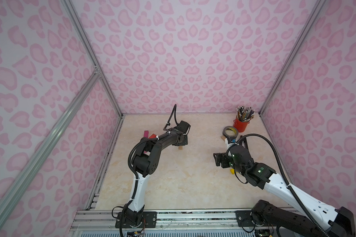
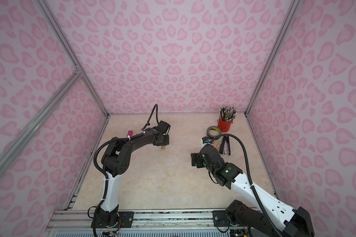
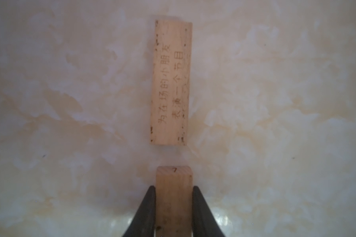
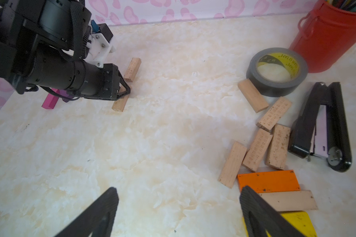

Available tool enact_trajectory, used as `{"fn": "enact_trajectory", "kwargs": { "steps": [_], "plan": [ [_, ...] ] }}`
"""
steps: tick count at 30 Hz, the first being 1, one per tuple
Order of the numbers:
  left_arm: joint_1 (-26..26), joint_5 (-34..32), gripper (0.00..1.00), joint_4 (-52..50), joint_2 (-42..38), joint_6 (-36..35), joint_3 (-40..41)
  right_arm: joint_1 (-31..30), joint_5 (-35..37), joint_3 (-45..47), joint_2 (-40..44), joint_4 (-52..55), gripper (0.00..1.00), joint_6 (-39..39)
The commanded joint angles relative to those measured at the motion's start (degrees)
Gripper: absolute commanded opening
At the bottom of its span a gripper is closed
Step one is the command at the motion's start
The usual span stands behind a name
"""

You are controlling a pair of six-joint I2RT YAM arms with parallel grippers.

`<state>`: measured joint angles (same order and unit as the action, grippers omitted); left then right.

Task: Assemble the letter k with building blocks
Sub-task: Assemble the building block at the center of the board.

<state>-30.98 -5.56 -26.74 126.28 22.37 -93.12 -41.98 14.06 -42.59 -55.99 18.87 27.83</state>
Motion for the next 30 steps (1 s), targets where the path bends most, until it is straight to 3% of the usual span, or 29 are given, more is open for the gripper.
{"fn": "enact_trajectory", "kwargs": {
  "steps": [1,30],
  "plan": [
    [0.2,-0.3,0.24,-2.7,1.3,-1.4,-0.9,0.1,-0.4,-0.2,-0.4,-0.9,0.93,0.1],
    [1.5,-0.3,0.25,-4.5,3.4,-3.1,-4.8,0.6,-0.5,-0.3,-1.0,-0.9,0.93,0.4]
  ]
}}
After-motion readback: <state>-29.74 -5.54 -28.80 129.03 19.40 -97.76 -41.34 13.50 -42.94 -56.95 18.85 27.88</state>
